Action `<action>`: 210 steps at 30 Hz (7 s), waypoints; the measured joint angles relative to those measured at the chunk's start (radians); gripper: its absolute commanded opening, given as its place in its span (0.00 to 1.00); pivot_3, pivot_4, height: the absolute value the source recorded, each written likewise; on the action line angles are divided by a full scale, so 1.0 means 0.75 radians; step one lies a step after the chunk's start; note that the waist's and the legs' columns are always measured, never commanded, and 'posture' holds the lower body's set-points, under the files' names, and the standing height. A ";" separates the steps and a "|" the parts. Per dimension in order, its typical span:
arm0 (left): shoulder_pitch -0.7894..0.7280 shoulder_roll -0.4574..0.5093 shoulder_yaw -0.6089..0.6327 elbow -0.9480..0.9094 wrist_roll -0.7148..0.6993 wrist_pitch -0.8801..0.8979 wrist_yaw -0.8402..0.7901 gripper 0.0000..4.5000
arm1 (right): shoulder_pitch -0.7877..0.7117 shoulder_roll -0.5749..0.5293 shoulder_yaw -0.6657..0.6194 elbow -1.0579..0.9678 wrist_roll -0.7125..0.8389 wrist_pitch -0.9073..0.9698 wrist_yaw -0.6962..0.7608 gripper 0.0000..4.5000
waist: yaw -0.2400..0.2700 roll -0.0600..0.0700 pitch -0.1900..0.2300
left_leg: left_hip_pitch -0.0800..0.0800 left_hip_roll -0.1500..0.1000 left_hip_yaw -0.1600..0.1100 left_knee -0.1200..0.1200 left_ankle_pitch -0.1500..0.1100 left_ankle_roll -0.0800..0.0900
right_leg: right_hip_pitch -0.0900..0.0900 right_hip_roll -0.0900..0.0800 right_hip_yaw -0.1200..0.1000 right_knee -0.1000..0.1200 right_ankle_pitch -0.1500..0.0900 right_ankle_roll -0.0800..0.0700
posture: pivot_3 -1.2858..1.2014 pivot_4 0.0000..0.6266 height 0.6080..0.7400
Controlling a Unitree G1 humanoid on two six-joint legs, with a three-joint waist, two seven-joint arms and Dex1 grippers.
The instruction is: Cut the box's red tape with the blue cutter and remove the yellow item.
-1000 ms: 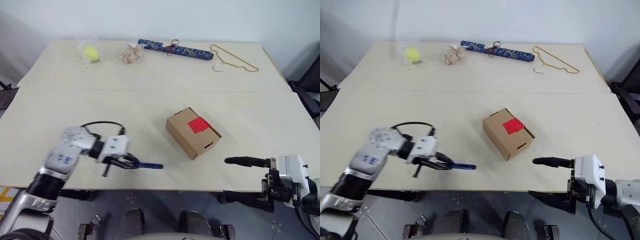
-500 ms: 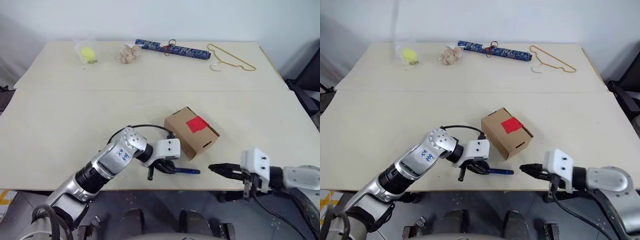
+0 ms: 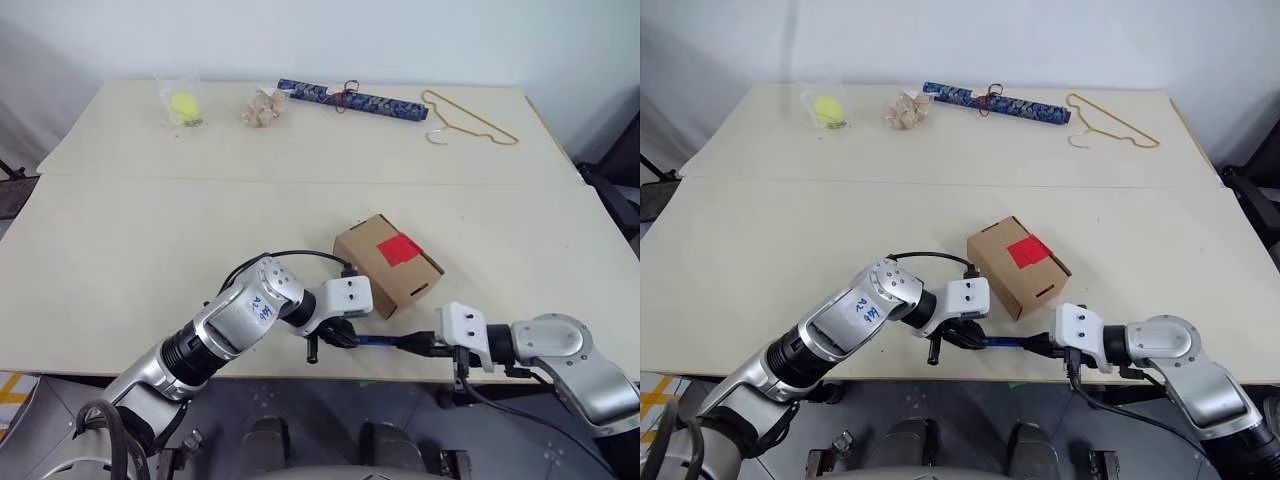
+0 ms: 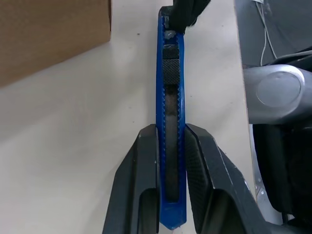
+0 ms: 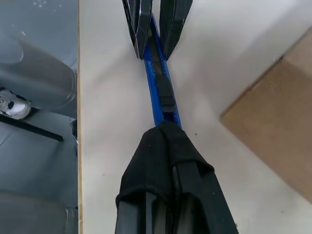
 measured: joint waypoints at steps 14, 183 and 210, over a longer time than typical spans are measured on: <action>-0.023 0.026 -0.020 -0.002 -0.032 0.004 0.023 0.09 | -0.087 0.106 0.095 0.021 -0.018 0.057 -0.022 0.01 | -0.012 0.000 -0.002 | 0.002 0.000 0.000 0.001 0.000 0.000 | 0.001 0.000 0.000 0.001 0.001 -0.001 | 0.52 0.24 1.00; 0.523 0.576 0.573 -0.006 -0.266 -0.929 -0.324 0.59 | 0.261 -0.605 -0.721 -0.194 2.276 1.368 -1.058 0.02 | 0.042 0.005 0.003 | -0.006 0.009 0.008 0.000 -0.017 0.010 | -0.004 0.008 0.000 -0.018 0.003 0.000 | 0.52 0.24 1.00; -0.281 -0.264 0.529 0.861 -0.173 -0.803 0.143 0.00 | -0.812 -0.534 -0.246 0.066 1.601 1.414 -1.113 0.02 | -0.018 0.000 0.006 | -0.016 0.010 0.017 0.002 -0.013 0.002 | -0.018 0.008 0.006 -0.013 0.006 0.004 | 0.52 0.24 1.00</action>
